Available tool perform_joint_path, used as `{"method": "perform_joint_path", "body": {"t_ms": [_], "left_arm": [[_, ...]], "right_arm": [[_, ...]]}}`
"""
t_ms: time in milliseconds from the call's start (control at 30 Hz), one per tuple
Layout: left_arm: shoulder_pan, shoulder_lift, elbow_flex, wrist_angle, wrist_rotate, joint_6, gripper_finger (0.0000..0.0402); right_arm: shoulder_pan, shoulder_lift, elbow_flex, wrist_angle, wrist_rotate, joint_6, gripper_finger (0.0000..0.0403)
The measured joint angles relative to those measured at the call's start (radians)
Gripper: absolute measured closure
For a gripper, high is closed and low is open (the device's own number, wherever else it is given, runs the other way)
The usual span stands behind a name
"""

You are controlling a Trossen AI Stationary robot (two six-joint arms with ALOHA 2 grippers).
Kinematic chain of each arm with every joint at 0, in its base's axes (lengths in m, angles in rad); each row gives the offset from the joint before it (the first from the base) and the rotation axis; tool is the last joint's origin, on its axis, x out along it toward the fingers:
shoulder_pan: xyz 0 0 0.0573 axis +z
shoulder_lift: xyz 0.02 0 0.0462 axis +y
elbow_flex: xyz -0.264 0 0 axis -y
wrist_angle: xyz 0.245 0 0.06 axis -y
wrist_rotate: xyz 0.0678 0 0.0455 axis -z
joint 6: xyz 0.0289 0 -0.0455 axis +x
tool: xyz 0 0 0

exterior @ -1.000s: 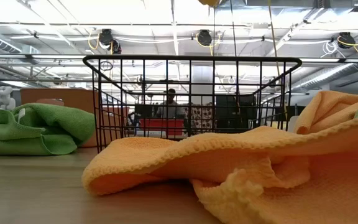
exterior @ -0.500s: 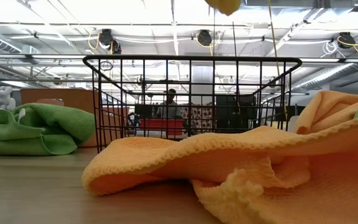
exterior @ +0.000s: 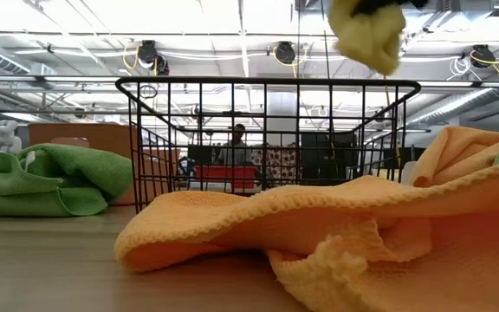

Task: Sort microfiber towel by color & place in baskets
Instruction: Put the yellow microfiber towel into the white bin

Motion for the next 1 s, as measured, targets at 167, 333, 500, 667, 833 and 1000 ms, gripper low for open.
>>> {"method": "perform_joint_path", "body": {"t_ms": [167,333,500,667,833,1000], "left_arm": [[0.034,-0.001,0.0,0.019,-0.049,0.066,0.0213],[0.071,-0.001,0.006,0.043,-0.032,0.141,0.0213],[0.086,-0.001,0.011,0.04,-0.027,0.213,0.0213],[0.081,-0.001,0.011,-0.009,-0.014,0.239,0.0213],[0.083,-0.001,0.011,-0.01,-0.013,0.235,0.0213],[0.082,-0.001,0.011,-0.006,0.002,0.212,0.0213]], "right_arm": [[-0.136,-0.071,-0.002,-0.206,0.004,0.151,0.0392],[-0.289,-0.085,-0.072,-0.212,0.007,0.168,0.0392],[-0.464,-0.084,-0.174,-0.179,-0.068,0.165,0.0392],[-0.595,-0.084,-0.219,-0.168,-0.185,0.163,0.0392],[-0.681,-0.068,-0.284,-0.124,-0.215,0.156,0.0392],[-0.76,-0.03,-0.376,-0.05,-0.262,0.116,0.0392]]}}
